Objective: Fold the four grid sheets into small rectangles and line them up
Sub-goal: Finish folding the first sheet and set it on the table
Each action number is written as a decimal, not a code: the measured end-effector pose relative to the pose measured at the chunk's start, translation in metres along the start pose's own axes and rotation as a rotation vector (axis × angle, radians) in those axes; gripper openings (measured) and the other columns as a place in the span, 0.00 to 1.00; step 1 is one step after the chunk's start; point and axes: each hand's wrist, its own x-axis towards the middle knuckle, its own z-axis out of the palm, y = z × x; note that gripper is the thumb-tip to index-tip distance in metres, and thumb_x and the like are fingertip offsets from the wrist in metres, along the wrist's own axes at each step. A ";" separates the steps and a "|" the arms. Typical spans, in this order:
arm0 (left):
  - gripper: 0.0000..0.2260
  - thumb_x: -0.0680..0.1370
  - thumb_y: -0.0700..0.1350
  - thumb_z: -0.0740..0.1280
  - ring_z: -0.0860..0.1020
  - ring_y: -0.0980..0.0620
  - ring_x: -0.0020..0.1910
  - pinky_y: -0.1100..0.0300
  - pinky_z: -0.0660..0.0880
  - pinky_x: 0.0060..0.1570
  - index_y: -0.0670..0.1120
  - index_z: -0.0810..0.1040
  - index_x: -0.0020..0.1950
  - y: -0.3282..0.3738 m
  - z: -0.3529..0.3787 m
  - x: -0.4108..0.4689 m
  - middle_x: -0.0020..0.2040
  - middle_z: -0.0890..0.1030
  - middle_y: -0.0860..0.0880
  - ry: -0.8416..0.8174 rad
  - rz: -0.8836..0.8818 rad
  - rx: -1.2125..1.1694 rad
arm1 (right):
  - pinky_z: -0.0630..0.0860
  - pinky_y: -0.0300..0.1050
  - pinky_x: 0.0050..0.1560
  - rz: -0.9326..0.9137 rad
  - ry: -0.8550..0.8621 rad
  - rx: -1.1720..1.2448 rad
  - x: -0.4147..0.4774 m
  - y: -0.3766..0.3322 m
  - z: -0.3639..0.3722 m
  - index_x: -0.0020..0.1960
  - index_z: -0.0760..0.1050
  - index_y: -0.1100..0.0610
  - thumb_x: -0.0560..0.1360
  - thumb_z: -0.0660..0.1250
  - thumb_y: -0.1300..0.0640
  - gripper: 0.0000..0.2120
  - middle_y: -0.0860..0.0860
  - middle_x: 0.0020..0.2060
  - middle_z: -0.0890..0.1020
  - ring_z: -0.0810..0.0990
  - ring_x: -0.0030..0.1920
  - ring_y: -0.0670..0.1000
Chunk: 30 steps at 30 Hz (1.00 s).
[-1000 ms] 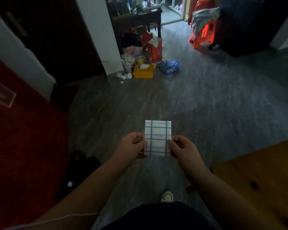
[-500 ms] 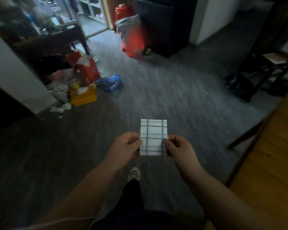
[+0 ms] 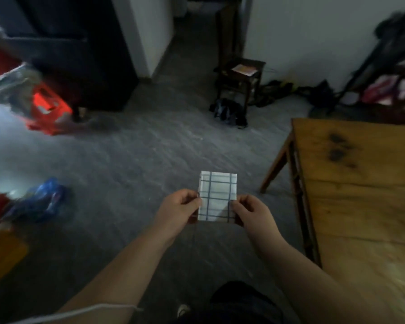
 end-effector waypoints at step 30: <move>0.07 0.78 0.35 0.69 0.82 0.51 0.43 0.60 0.80 0.38 0.46 0.78 0.52 0.203 0.421 0.524 0.48 0.83 0.45 -0.951 0.079 0.703 | 0.81 0.40 0.42 0.389 0.776 0.512 0.416 -0.060 -0.251 0.56 0.78 0.49 0.78 0.69 0.55 0.07 0.47 0.51 0.84 0.84 0.48 0.45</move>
